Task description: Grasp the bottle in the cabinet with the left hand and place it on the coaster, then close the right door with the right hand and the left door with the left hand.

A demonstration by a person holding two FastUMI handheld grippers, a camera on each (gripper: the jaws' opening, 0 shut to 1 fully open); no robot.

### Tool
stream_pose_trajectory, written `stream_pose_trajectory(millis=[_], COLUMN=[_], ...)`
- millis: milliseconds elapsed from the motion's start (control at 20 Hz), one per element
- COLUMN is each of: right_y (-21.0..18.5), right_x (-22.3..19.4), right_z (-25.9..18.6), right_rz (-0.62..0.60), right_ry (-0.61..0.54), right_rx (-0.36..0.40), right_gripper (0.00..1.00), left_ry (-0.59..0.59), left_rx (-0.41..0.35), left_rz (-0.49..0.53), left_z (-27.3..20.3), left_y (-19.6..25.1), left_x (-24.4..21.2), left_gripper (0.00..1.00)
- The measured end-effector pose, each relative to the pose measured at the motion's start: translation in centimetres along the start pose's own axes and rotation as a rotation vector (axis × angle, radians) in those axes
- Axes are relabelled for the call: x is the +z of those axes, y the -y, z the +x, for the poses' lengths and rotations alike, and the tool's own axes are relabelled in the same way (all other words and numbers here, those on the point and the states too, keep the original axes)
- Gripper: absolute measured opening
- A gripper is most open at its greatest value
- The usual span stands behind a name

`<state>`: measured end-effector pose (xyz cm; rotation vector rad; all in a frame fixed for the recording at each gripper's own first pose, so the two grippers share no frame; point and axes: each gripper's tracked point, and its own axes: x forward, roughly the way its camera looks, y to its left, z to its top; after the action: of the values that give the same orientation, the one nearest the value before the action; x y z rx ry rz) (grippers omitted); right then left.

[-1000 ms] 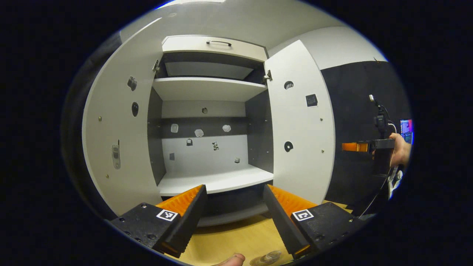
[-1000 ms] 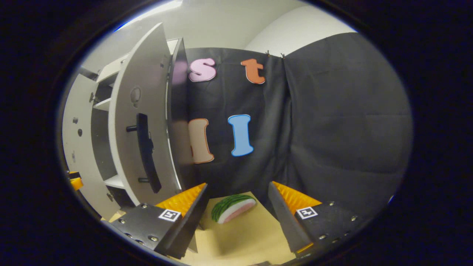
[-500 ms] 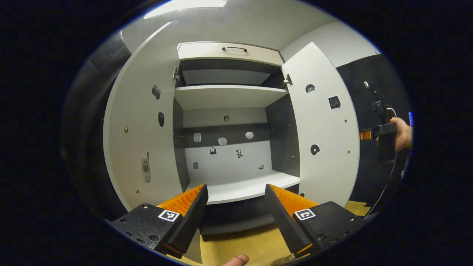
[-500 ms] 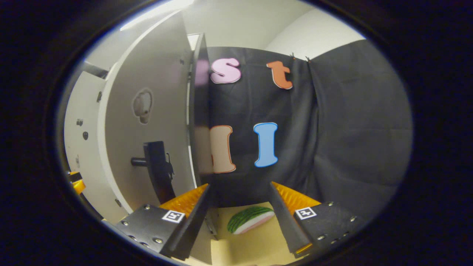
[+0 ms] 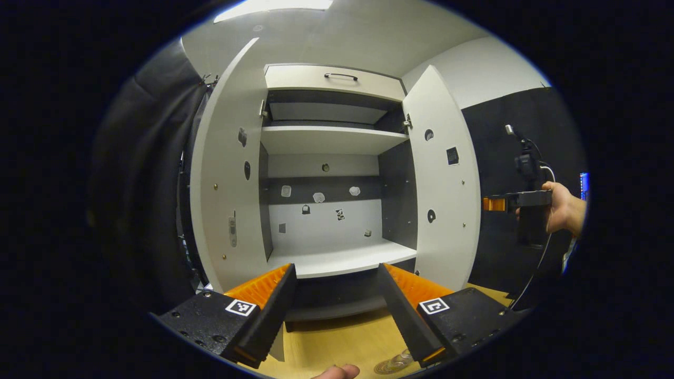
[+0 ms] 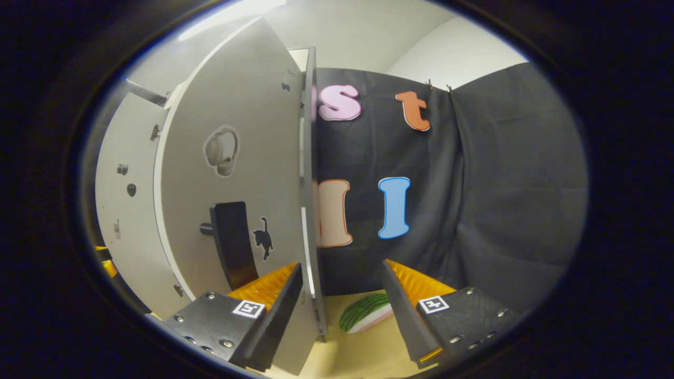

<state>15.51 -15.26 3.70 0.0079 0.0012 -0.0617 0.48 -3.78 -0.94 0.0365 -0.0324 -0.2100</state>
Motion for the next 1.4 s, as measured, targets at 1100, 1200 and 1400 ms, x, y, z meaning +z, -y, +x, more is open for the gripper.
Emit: stream_pose_trajectory(millis=[1100, 1200, 1400], right_y=[-6.8, -7.4, -9.2], right_x=[-0.3, -0.2, -0.3], right_z=[0.5, 0.7, 0.8], right_rz=[0.017, 0.018, 0.013], right_ry=[0.019, 0.025, 0.022], right_rx=[0.017, 0.013, 0.048], right_gripper=[0.91, 0.91, 0.92], left_ry=[-0.095, -0.097, -0.095], left_rx=[0.098, 0.112, 0.121], left_rz=[-0.022, -0.014, -0.023], left_z=[-8.6, -8.7, -8.9], left_y=[-5.1, -5.8, -6.6], left_x=[-3.3, -3.3, -3.2], left_gripper=[0.97, 0.97, 0.97])
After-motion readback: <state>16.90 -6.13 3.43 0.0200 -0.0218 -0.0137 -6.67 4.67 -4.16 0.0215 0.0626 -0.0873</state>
